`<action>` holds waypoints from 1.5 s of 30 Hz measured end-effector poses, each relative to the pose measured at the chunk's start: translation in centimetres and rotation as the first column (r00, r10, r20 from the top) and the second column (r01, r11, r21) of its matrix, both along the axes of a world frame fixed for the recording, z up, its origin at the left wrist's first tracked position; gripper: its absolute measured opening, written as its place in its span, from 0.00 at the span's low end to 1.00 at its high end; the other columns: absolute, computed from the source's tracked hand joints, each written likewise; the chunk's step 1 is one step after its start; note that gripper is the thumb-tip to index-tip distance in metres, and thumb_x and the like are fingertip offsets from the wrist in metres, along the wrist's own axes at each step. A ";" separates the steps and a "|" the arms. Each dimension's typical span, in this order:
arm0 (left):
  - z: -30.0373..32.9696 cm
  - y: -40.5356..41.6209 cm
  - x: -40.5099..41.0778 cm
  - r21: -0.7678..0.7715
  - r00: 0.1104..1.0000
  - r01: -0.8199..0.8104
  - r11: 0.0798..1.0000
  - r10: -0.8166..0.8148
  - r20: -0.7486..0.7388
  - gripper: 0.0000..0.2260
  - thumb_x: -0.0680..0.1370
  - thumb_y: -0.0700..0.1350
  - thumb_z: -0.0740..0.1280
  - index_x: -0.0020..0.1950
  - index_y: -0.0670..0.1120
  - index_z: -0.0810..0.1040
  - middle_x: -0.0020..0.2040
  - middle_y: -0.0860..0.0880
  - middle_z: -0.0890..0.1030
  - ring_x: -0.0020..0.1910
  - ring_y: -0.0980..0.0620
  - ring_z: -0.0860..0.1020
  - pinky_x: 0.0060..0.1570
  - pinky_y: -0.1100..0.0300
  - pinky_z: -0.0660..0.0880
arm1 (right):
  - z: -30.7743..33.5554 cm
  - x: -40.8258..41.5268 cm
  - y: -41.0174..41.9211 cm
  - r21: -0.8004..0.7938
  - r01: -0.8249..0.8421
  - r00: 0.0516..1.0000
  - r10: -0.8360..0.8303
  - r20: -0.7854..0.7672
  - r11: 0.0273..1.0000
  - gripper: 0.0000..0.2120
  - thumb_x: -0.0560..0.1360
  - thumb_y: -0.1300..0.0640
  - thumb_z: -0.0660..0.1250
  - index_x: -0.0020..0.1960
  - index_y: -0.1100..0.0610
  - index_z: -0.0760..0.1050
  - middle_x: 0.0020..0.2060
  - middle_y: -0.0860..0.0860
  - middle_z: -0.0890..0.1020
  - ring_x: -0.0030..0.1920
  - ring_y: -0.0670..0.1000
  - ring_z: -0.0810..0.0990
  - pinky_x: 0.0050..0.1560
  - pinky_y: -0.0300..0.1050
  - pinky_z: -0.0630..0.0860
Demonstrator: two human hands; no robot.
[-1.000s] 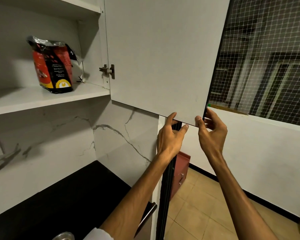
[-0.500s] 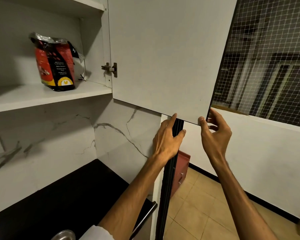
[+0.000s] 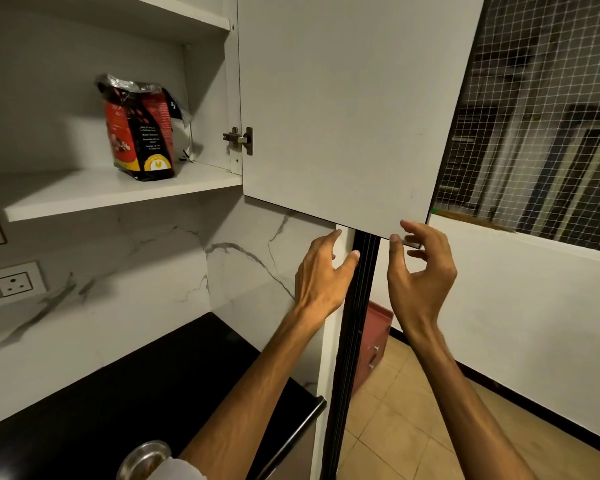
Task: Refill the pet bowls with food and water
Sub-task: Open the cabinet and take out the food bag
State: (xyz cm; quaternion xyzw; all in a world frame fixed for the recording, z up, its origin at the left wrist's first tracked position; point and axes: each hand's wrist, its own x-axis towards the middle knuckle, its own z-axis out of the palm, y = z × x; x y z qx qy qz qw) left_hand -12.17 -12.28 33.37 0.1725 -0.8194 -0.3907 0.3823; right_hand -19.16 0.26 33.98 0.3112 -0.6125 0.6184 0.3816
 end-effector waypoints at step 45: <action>13.4 -29.9 12.7 0.372 0.816 -0.411 0.832 0.518 -0.257 0.10 0.83 0.47 0.64 0.59 0.42 0.79 0.51 0.49 0.83 0.48 0.51 0.83 0.42 0.56 0.81 | 11.0 0.5 -35.4 0.053 -0.804 0.546 0.700 0.461 0.592 0.13 0.77 0.51 0.74 0.61 0.50 0.83 0.52 0.50 0.86 0.51 0.49 0.86 0.44 0.46 0.86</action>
